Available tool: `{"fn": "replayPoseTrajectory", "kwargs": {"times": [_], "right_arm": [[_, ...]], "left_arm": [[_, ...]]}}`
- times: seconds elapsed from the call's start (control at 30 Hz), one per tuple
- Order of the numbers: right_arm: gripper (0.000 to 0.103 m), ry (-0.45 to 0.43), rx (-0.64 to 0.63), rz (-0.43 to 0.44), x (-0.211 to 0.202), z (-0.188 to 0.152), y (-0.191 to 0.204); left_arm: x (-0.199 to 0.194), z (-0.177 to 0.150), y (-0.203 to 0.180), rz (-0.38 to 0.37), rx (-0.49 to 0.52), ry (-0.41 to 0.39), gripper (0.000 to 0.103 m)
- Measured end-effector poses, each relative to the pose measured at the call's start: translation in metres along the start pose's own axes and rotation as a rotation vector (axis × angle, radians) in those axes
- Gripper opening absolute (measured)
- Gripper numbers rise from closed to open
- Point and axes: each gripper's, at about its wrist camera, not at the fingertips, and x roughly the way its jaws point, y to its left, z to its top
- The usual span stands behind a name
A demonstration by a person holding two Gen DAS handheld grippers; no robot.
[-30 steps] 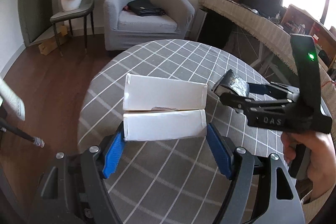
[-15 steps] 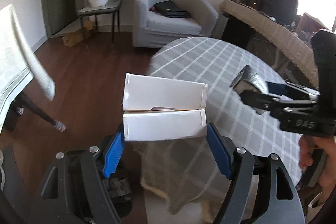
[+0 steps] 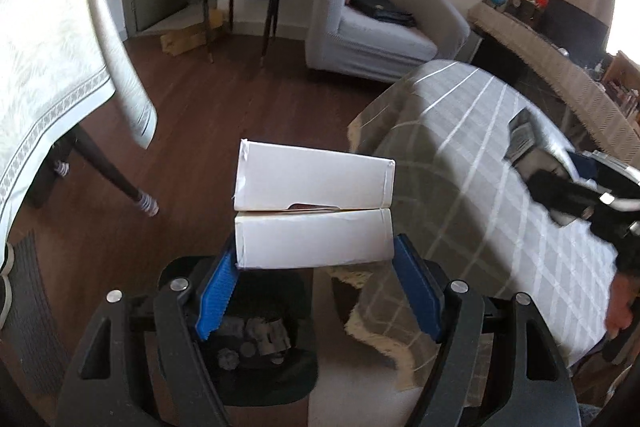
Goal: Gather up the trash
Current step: 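Carry the white box and Face pack to the green bin and release both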
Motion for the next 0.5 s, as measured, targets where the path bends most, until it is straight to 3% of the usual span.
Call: {"fn": "replayPoseTrajectory", "kwargs": {"times": [0.5], "right_arm": [[0.072,0.045,-0.022,0.096,0.042,0.008,0.049]], "left_arm": [[0.036,-0.038,0.072,0.065,-0.065,0.181,0.077]]}}
